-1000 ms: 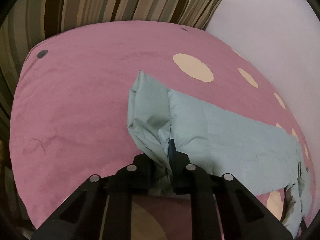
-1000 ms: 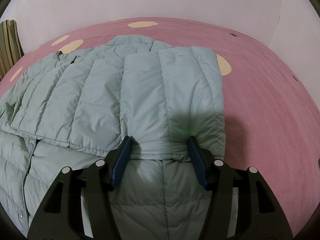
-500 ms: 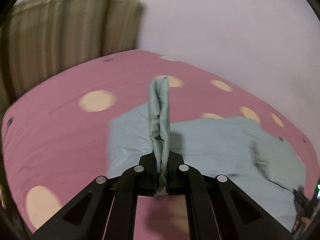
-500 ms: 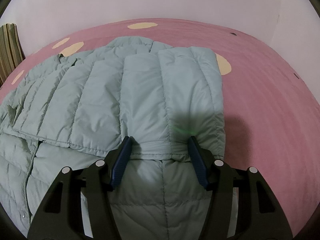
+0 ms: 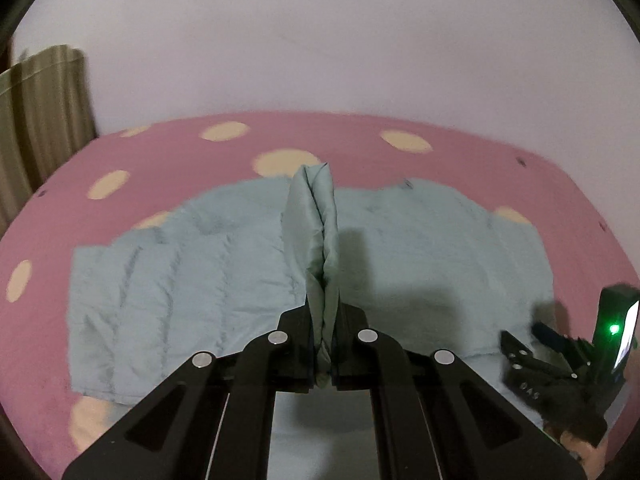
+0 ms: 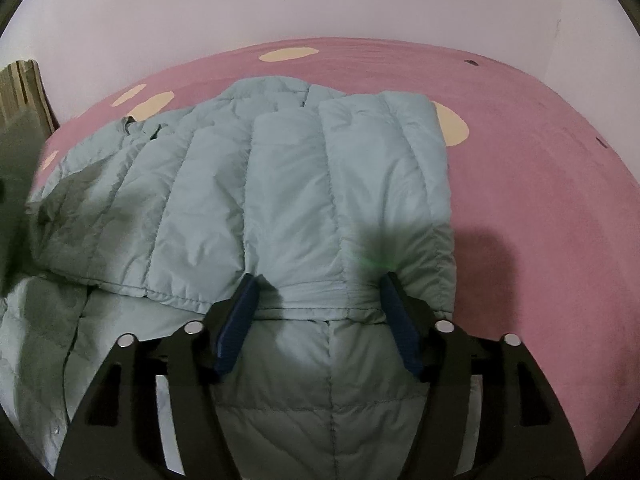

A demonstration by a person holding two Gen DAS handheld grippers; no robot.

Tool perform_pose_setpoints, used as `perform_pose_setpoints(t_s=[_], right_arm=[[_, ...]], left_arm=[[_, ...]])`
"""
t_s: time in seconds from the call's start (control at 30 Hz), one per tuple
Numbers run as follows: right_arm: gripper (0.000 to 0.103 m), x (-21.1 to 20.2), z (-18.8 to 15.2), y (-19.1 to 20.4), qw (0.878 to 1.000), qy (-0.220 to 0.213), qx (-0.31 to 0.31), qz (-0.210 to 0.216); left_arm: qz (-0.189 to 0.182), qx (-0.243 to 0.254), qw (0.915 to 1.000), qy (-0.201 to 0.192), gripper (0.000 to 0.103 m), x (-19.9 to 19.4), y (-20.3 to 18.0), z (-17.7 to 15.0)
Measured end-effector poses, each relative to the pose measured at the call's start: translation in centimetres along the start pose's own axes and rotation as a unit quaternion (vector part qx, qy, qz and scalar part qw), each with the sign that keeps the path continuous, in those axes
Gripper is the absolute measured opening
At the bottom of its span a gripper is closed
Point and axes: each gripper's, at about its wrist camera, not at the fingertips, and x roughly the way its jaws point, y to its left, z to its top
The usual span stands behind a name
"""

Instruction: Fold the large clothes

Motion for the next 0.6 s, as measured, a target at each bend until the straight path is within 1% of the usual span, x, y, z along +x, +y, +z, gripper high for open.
perform_pose_setpoints(t_s=[0.07, 0.2, 0.27, 0.33, 0.37, 0.4, 0.43, 0.47, 0.5, 0.57, 0.6], right_arm=[[0.066, 0.0, 0.0, 0.0, 1.000, 0.000, 0.001, 0.003], [0.071, 0.0, 0.0, -0.1, 1.000, 0.000, 0.002, 0.012], [0.072, 0.0, 0.0, 0.0, 1.000, 0.001, 0.000, 0.012], [0.072, 0.0, 0.0, 0.0, 1.000, 0.001, 0.001, 0.012], [0.072, 0.0, 0.0, 0.1, 1.000, 0.001, 0.001, 0.012], [0.072, 0.0, 0.1, 0.1, 1.000, 0.001, 0.001, 0.012], [0.072, 0.0, 0.0, 0.1, 1.000, 0.001, 0.001, 0.012], [0.072, 0.0, 0.0, 0.1, 1.000, 0.001, 0.000, 0.011], [0.072, 0.0, 0.0, 0.2, 1.000, 0.002, -0.001, 0.010], [0.072, -0.1, 0.1, 0.2, 1.000, 0.001, -0.002, 0.009], [0.072, -0.2, 0.1, 0.2, 1.000, 0.002, -0.002, 0.008]], left_arm=[[-0.005, 0.012, 0.9998, 0.017, 0.005, 1.6, -1.8, -0.8], [-0.006, 0.030, 0.9988, 0.039, 0.005, 4.3, -3.8, -2.3], [-0.010, 0.038, 0.9983, 0.043, 0.008, 4.9, -4.3, -2.9], [-0.014, 0.042, 0.9982, 0.041, 0.017, 4.8, -4.6, -2.9], [-0.018, 0.041, 0.9982, 0.039, 0.028, 4.9, -4.7, -2.6], [-0.025, 0.037, 0.9984, 0.037, 0.044, 4.1, -4.6, -2.6], [-0.026, 0.033, 0.9986, 0.032, 0.052, 3.4, -4.5, -2.5], [-0.026, 0.029, 0.9989, 0.027, 0.062, 2.9, -4.4, -2.3], [-0.030, 0.021, 0.9992, 0.016, 0.066, 1.6, -3.8, -2.3], [-0.035, 0.013, 0.9993, 0.004, 0.070, -0.3, -2.8, -2.5], [-0.031, 0.009, 0.9995, -0.001, 0.071, -1.3, -1.8, -2.7]])
